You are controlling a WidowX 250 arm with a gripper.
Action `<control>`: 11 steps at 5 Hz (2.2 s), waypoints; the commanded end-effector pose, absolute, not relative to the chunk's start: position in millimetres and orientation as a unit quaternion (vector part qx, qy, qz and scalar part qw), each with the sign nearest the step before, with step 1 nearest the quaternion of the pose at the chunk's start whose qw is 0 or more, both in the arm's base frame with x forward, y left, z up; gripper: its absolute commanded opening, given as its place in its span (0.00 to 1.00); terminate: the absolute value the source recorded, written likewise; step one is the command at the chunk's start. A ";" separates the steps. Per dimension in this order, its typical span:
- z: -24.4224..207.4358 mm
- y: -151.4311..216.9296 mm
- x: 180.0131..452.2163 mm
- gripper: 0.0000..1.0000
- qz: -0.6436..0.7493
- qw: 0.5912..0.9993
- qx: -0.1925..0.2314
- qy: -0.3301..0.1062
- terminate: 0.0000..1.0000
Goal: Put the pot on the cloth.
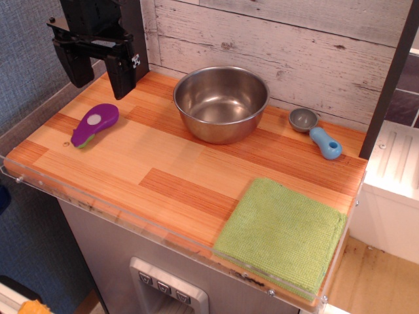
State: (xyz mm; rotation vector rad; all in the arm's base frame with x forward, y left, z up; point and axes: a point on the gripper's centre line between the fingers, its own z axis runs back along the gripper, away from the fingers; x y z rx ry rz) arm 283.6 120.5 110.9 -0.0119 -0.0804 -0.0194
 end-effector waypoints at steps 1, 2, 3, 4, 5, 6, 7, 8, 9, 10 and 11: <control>110.9 120.5 283.6 1.00 -0.010 0.999 -0.006 -0.040 0.00; 120.1 110.4 310.9 1.00 -0.032 0.998 0.005 -0.057 0.00; 124.2 103.9 335.5 1.00 -0.038 0.997 0.005 -0.068 0.00; 116.4 103.4 353.0 1.00 -0.026 0.997 0.010 -0.071 0.00; 95.1 105.5 367.7 1.00 -0.021 0.998 0.019 -0.061 0.00; 72.9 108.6 375.3 1.00 -0.013 0.999 0.024 -0.047 0.00; 55.3 103.2 382.1 1.00 -0.015 0.999 0.014 -0.047 0.00; 47.3 94.5 387.0 1.00 -0.019 0.998 0.014 -0.057 0.00; 44.6 88.3 388.2 1.00 -0.032 0.997 0.013 -0.064 0.00; 42.4 82.1 386.0 0.00 -0.038 0.997 0.015 -0.067 0.00; 42.8 76.7 382.9 0.00 -0.042 0.997 0.016 -0.070 0.00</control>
